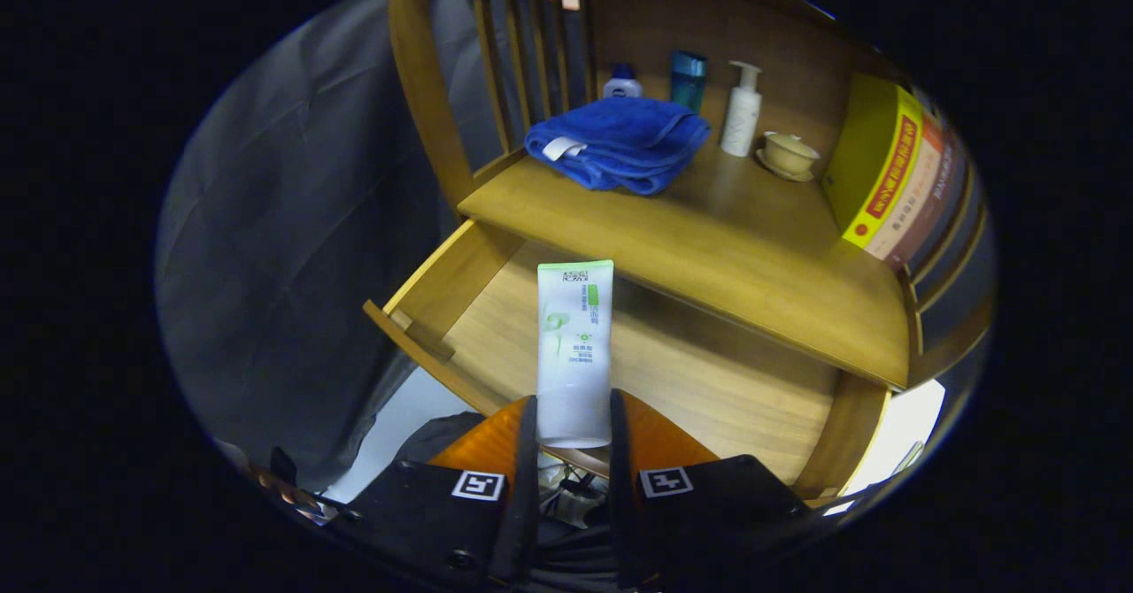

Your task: Pull open the drawer, take out the items inside it, and place them on the countertop above the cabinet.

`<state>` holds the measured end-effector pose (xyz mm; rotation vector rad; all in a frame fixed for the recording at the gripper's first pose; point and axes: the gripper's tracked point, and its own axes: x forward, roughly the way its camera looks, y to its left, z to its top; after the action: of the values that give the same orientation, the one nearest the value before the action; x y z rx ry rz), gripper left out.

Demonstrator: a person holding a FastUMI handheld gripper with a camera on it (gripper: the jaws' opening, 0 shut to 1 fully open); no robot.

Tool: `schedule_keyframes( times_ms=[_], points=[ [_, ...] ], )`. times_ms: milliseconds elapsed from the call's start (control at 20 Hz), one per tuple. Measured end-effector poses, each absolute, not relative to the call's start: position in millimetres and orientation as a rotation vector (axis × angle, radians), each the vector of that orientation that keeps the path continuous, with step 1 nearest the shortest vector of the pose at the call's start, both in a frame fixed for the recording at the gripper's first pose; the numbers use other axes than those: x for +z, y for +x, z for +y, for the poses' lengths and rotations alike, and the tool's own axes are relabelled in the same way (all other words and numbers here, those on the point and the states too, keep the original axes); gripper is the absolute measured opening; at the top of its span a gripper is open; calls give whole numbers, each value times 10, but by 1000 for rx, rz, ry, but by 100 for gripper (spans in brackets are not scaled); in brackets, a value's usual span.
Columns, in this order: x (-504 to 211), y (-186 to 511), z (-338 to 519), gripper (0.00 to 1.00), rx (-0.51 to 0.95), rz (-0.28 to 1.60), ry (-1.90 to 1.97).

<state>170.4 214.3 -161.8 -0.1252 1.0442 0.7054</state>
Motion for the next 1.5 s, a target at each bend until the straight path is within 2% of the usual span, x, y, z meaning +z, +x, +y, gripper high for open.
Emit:
schedule_keyframes(
  times_ms=[150,300,500,950,1050,1150,1500],
  points=[
    [-1387,2058,1902,42,603,965,-94],
    [-1326,2743,1761,42,490,846,-143],
    [-1696,3333,1753,42,356,840,-98],
    [-2232,3464,1726,42,264,916,-65],
    [-2314,3422,1710,45,258,937,-78],
    [-2292,3471,1703,52,252,904,-94],
    [-2151,3431,1748,91,263,868,-118]
  ],
)
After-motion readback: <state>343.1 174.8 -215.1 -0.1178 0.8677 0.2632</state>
